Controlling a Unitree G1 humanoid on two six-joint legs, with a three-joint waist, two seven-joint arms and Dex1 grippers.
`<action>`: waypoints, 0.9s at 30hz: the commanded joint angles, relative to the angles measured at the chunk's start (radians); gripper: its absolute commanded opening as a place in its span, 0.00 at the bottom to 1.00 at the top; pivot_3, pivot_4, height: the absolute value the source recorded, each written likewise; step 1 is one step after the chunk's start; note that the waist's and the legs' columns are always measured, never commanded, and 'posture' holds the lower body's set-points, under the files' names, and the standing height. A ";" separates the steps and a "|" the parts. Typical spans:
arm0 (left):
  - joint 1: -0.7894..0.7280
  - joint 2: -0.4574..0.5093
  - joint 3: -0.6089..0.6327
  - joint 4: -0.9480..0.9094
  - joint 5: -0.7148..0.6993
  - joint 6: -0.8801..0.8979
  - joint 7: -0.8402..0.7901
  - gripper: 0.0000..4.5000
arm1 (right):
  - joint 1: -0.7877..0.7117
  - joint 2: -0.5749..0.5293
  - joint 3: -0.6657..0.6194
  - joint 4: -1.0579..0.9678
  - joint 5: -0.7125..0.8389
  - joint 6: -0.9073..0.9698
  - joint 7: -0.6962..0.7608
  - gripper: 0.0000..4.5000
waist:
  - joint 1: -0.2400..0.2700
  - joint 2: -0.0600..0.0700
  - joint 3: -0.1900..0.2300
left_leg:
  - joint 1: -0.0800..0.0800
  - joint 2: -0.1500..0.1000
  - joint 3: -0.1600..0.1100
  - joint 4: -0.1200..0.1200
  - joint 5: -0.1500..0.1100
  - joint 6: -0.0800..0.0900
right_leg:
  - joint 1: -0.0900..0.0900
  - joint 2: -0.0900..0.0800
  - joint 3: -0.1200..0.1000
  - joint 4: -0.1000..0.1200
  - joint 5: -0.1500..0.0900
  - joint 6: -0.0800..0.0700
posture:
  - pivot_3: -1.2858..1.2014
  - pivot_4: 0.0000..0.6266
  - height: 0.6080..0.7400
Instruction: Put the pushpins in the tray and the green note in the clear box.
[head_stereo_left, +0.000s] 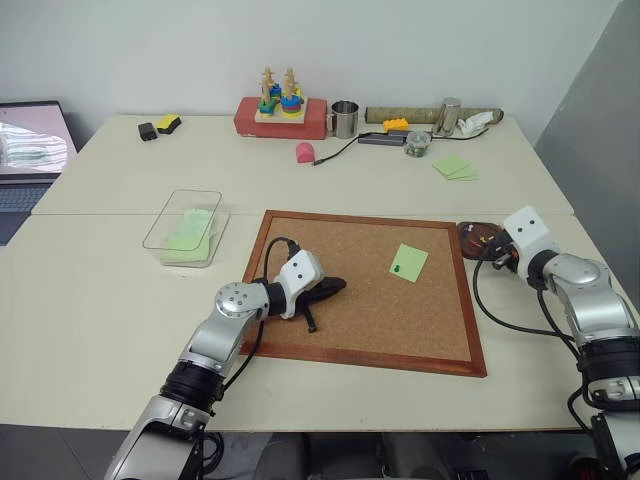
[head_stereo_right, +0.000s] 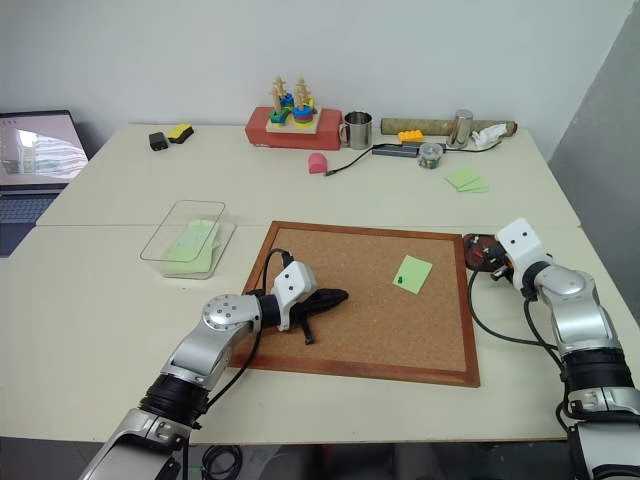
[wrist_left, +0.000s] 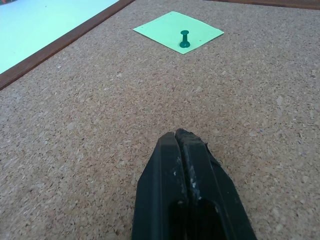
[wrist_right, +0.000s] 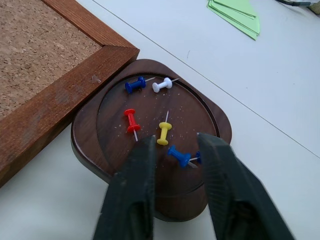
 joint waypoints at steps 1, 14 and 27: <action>0.033 0.017 -0.016 0.051 0.048 0.030 0.014 0.00 | -0.029 -0.005 -0.032 -0.024 0.014 -0.021 0.003 0.56 | 0.000 0.000 0.000 | 0.000 0.000 0.000 0.000 0.000 0.000 | 0.000 0.000 0.000 0.000 0.000 0.000 | 0.52 0.24 1.00; 0.028 0.019 -0.014 0.053 0.048 0.026 0.012 0.00 | 0.058 -0.006 -0.086 -0.461 0.204 0.131 0.139 0.81 | 0.000 0.000 -0.001 | 0.000 0.000 -0.001 0.000 0.000 0.000 | 0.000 0.000 -0.001 0.000 -0.001 0.001 | 0.52 0.24 1.00; 0.027 0.021 -0.015 0.055 0.047 0.027 0.010 0.00 | 0.153 0.156 0.077 -0.515 0.255 0.168 0.169 0.81 | 0.000 0.000 -0.001 | 0.000 0.000 -0.002 0.000 0.000 0.000 | 0.000 0.000 -0.001 0.000 -0.003 0.004 | 0.52 0.24 1.00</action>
